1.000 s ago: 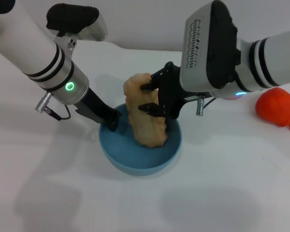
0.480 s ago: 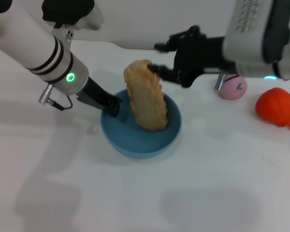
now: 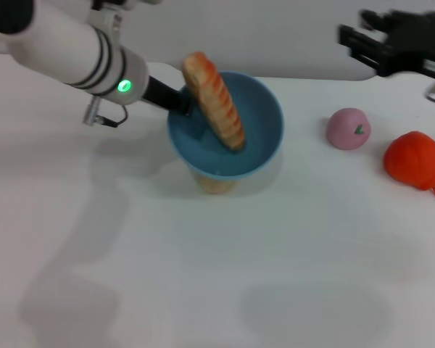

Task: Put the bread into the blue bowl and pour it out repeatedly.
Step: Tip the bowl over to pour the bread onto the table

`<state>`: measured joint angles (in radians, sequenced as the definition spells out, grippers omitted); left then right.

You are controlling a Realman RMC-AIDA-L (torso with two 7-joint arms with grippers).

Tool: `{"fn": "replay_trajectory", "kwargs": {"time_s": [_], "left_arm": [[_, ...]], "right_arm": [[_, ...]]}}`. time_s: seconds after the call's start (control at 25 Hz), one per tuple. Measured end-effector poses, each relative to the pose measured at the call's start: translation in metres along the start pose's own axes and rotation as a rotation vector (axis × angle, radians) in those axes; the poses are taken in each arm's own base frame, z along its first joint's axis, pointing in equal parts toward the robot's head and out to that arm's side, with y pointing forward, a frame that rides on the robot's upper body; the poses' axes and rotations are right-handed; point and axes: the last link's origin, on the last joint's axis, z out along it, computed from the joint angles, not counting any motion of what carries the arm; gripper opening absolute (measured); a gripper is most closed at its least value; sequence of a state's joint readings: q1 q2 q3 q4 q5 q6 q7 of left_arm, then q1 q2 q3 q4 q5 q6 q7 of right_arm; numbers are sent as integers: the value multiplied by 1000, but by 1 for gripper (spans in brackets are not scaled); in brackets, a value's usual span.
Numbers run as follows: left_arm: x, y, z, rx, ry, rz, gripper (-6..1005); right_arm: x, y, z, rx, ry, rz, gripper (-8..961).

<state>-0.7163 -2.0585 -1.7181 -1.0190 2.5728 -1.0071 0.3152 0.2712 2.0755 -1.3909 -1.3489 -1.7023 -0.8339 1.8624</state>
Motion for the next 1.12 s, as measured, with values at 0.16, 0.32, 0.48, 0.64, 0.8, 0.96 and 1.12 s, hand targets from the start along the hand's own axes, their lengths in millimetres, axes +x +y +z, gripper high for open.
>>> {"fn": "replay_trajectory", "kwargs": {"time_s": [0.16, 0.32, 0.48, 0.64, 0.8, 0.96, 1.12], "left_arm": [[6, 14, 13, 32, 62, 106, 10], [8, 30, 25, 46, 107, 205, 7], [15, 44, 31, 56, 198, 279, 7], [14, 54, 42, 80, 320, 358, 6], [11, 60, 49, 89, 367, 415, 6], [-1, 72, 60, 92, 465, 545, 7], [-10, 82, 58, 82, 588, 616, 7]], "right_arm": [[29, -18, -26, 25, 34, 120, 418], [58, -31, -51, 47, 69, 229, 418], [78, -37, -69, 58, 85, 315, 418], [94, -38, -75, 72, 106, 366, 419], [102, -37, -75, 72, 120, 391, 419], [106, -37, -76, 75, 126, 403, 419], [109, -37, -78, 80, 128, 411, 419]]}}
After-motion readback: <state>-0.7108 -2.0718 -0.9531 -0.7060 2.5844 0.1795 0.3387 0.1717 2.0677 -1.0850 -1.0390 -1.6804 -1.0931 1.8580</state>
